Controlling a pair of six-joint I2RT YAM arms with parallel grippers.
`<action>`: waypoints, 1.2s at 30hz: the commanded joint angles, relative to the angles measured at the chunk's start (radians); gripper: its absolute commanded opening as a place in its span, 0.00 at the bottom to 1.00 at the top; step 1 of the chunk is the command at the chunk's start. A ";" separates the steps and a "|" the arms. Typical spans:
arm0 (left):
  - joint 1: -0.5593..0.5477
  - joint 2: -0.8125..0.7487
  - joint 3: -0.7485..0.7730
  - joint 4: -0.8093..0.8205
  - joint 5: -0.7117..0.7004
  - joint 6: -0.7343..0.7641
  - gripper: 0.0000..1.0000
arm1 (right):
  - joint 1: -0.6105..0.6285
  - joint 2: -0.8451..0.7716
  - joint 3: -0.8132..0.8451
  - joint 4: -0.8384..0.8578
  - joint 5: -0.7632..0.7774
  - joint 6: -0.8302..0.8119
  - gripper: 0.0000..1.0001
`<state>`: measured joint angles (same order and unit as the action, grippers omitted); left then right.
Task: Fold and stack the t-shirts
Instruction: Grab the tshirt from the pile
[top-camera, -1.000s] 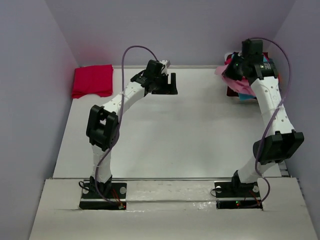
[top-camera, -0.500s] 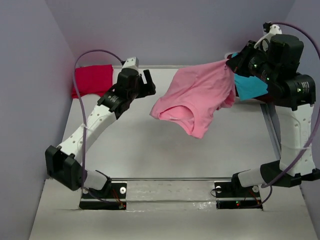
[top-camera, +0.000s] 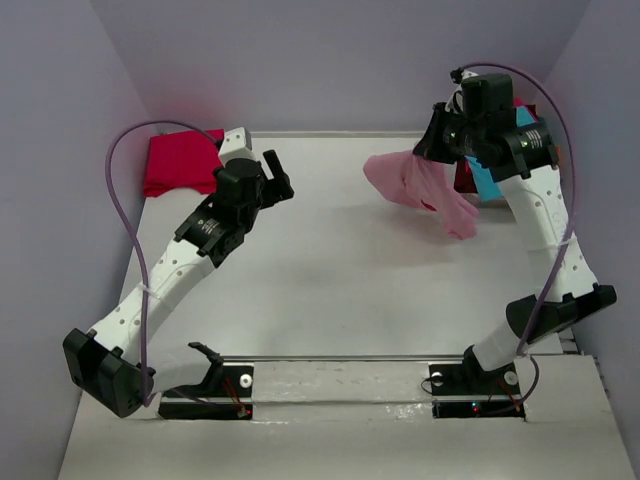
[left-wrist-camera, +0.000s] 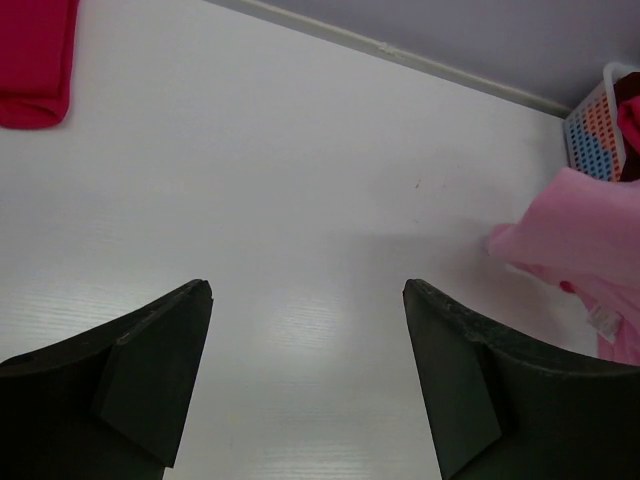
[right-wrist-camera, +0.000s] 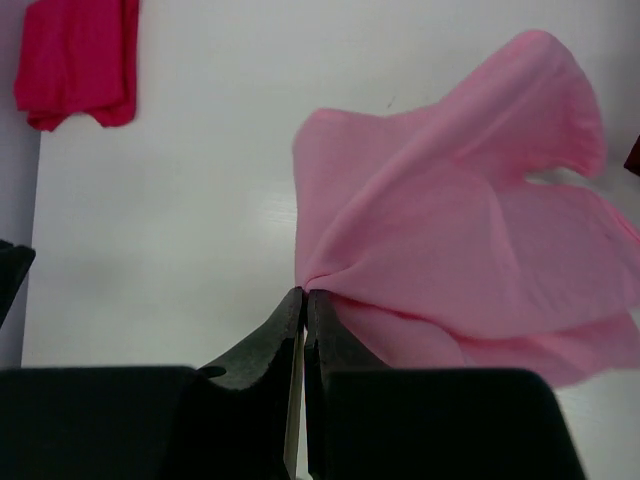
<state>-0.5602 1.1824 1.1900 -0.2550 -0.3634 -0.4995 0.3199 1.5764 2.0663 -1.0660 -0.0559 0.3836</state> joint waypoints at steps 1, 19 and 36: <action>0.000 -0.023 -0.012 0.028 -0.060 -0.017 0.89 | 0.157 0.095 0.297 -0.116 0.017 -0.032 0.07; -0.009 -0.023 -0.030 0.017 -0.078 -0.016 0.89 | 0.271 0.080 -0.001 0.086 0.236 -0.020 0.07; -0.009 -0.007 -0.066 0.028 -0.043 -0.025 0.89 | 0.271 0.091 -0.414 0.058 0.120 0.125 0.84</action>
<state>-0.5636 1.1778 1.1362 -0.2726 -0.3965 -0.5148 0.5949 1.7897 1.7691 -1.0260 0.0753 0.4316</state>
